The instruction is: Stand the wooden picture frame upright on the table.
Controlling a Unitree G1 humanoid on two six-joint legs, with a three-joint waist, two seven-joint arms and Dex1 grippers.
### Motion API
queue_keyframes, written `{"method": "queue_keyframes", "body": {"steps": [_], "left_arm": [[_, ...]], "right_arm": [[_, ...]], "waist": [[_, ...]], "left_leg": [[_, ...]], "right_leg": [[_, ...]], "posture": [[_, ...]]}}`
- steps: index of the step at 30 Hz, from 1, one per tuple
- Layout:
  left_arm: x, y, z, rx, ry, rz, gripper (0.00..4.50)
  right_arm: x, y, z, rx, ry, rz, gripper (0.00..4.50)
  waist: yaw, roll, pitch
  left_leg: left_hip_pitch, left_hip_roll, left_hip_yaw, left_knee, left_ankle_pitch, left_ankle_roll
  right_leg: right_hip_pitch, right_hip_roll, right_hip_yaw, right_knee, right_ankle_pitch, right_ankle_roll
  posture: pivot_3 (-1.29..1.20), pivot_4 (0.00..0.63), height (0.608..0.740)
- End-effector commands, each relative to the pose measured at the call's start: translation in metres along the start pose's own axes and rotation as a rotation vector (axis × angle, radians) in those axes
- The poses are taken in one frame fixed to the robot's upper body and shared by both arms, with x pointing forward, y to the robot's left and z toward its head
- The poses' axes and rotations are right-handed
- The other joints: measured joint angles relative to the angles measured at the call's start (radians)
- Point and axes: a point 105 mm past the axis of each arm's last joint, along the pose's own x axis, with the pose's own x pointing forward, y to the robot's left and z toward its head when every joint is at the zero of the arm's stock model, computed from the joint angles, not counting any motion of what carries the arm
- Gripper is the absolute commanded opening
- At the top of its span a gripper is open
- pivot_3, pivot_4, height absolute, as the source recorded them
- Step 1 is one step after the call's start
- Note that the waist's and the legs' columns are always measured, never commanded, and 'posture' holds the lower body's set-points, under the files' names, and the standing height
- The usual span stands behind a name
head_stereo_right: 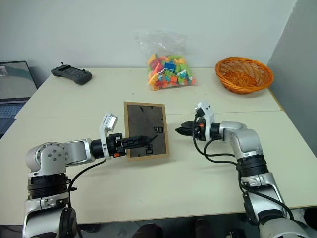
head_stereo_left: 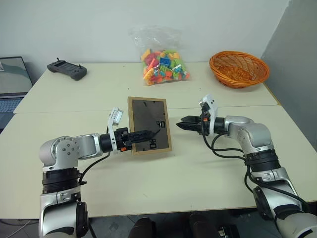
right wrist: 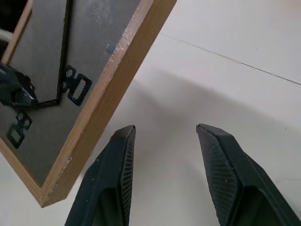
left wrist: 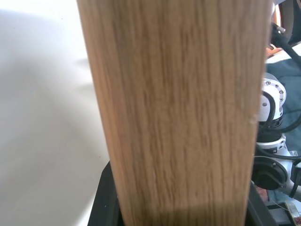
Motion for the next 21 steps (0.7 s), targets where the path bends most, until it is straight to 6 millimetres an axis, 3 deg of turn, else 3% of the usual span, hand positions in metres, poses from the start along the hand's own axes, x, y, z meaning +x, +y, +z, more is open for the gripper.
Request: {"method": "queue_keyframes", "body": {"steps": [1,5,9,15,16,21], "left_arm": [[-0.002,-0.015,0.011,0.072,-0.032,-0.045,0.93],[0.001,-0.009,0.004,0.059,-0.024,-0.017,0.93],[0.013,0.016,-0.022,-0.059,0.005,0.073,0.93],[0.012,0.027,-0.039,-0.184,-0.007,0.093,0.93],[0.01,0.027,-0.043,-0.194,0.001,0.093,1.63],[0.008,0.028,-0.046,-0.213,0.002,0.092,2.59]], "right_arm": [[-0.005,0.001,0.012,-0.016,-0.036,0.008,2.18],[-0.005,-0.001,0.0,-0.111,0.025,-0.014,2.18],[-0.003,-0.003,-0.015,-0.173,0.085,-0.03,2.18],[-0.005,0.003,-0.014,-0.262,0.094,-0.008,2.18],[-0.006,0.006,-0.015,-0.337,0.106,0.005,2.19],[-0.008,0.018,-0.02,-0.426,0.112,0.063,2.19]], "waist": [[0.0,0.0,0.0],[0.0,0.0,0.0],[0.001,0.0,0.0],[0.0,0.0,0.0],[0.0,0.0,0.0],[-0.001,0.0,0.0]], "left_leg": [[0.0,0.0,0.0,0.0,0.0,0.0],[0.0,0.0,0.0,0.0,0.0,0.0],[0.0,0.0,0.0,0.0,0.0,0.0],[0.0,0.0,0.0,0.0,0.0,0.0],[0.0,0.0,0.0,0.0,0.0,0.0],[0.0,0.0,0.001,0.0,0.0,0.0]], "right_leg": [[0.0,0.0,0.0,0.0,0.0,0.0],[0.0,0.0,0.0,0.0,0.0,0.0],[0.0,0.0,0.0,0.0,0.0,0.0],[0.0,0.0,0.0,0.0,0.0,0.0],[0.0,0.0,0.0,0.0,0.0,0.0],[0.0,0.0,0.001,0.0,0.0,0.0]], "posture": [[0.0,0.15,0.74],[0.0,0.15,0.74],[0.0,0.15,0.74],[0.0,0.15,0.74],[0.0,0.15,0.74],[0.0,0.15,0.74]]}}
